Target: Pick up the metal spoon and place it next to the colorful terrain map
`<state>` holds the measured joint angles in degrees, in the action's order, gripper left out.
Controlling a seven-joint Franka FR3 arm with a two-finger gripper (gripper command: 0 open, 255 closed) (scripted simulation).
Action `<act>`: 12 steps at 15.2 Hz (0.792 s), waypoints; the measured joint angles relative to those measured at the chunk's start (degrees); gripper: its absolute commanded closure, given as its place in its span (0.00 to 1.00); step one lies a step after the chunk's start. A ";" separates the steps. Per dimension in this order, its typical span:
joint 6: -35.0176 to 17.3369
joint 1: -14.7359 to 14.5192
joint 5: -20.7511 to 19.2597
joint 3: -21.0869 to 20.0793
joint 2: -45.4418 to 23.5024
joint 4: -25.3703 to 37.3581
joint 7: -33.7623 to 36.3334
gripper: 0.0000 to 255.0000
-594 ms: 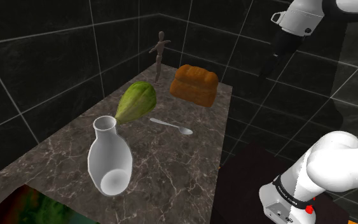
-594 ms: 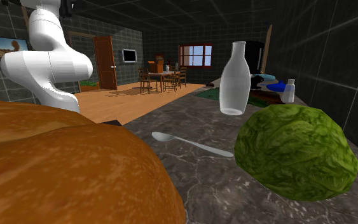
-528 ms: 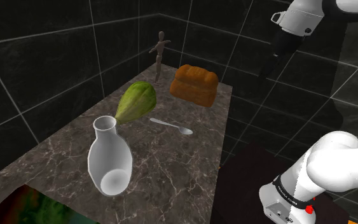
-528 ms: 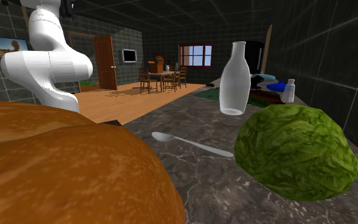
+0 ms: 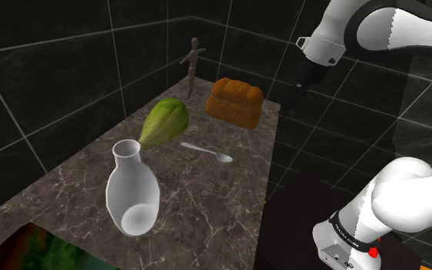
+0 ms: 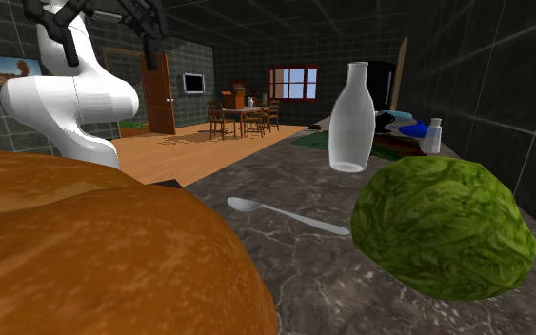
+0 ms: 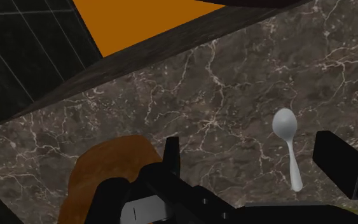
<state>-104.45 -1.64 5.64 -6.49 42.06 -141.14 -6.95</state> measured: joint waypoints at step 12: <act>-24.36 -3.89 5.87 -6.48 -18.74 -1.37 2.66 0.00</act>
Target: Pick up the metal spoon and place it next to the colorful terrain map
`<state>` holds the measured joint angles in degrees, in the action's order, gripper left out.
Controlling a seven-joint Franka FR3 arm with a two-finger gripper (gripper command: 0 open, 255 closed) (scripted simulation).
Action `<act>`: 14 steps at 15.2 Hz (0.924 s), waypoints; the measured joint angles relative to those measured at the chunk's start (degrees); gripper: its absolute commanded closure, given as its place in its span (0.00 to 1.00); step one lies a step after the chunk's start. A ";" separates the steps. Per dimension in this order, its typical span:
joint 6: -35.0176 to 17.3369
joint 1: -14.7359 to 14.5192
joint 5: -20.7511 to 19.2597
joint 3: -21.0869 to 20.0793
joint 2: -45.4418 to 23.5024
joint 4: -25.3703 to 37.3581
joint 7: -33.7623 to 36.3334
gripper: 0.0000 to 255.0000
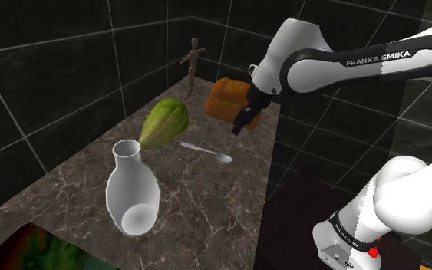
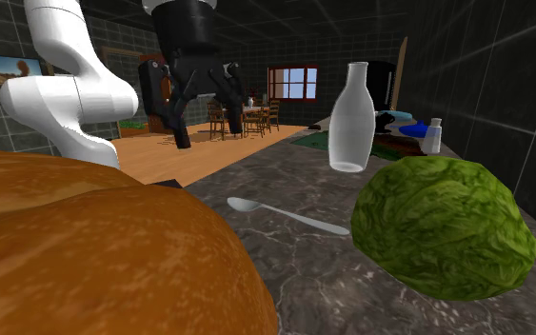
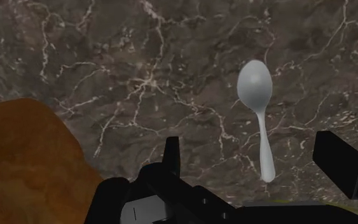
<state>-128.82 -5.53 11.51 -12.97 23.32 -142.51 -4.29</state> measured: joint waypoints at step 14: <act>-19.69 -2.27 -1.10 -5.21 -22.42 6.42 3.86 0.00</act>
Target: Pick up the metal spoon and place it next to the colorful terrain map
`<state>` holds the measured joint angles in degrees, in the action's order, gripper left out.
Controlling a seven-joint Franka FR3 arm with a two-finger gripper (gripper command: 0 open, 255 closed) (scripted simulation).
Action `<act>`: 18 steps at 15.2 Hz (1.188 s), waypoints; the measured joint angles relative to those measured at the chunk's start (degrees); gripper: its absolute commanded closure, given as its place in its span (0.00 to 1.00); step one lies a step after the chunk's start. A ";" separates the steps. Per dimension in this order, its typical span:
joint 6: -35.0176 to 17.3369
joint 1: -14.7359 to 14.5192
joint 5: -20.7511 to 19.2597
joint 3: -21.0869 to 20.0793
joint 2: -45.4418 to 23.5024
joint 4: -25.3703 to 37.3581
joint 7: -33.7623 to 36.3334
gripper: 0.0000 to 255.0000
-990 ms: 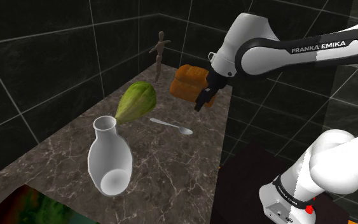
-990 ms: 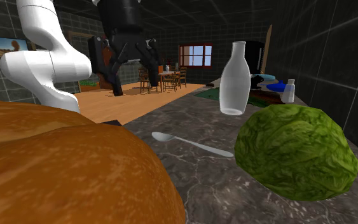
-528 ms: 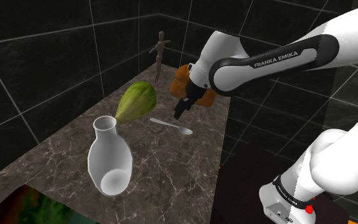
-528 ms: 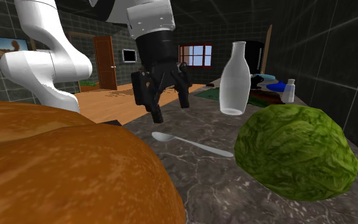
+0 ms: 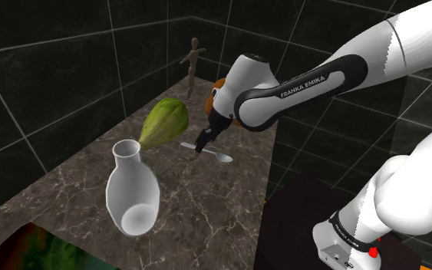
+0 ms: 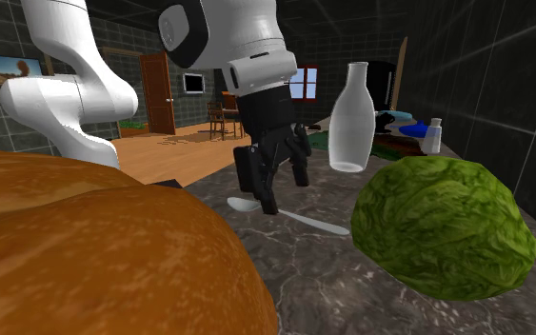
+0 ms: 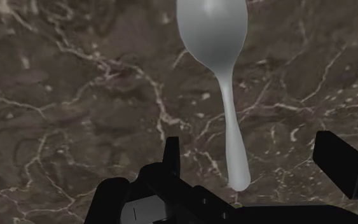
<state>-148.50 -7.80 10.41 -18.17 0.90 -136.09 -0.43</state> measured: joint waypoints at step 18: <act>-2.73 -0.13 -0.98 -0.10 -2.80 0.06 0.62 1.00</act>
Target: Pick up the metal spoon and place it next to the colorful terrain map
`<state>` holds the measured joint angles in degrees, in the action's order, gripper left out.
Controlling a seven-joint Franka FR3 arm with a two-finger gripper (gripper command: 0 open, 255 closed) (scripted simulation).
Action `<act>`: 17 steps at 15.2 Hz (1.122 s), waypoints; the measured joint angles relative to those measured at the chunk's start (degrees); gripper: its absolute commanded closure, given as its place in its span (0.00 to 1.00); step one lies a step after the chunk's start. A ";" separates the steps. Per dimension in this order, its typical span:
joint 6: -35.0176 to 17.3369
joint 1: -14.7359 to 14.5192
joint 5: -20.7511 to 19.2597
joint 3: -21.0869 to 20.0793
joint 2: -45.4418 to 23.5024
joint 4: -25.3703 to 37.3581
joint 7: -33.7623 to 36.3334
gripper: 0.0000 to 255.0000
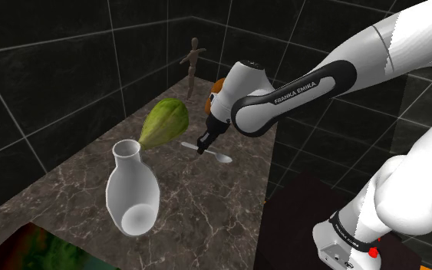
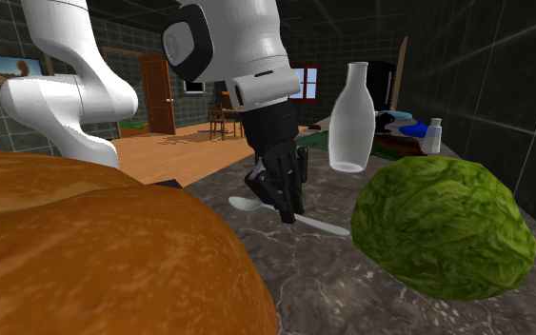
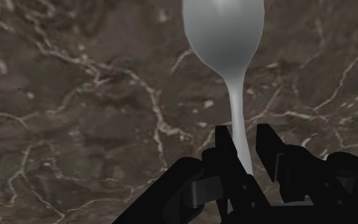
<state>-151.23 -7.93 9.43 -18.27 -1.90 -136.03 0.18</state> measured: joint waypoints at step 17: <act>11.15 0.25 1.28 0.42 7.19 4.15 -0.16 1.00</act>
<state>-140.08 -7.68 10.71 -17.85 5.29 -131.87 0.03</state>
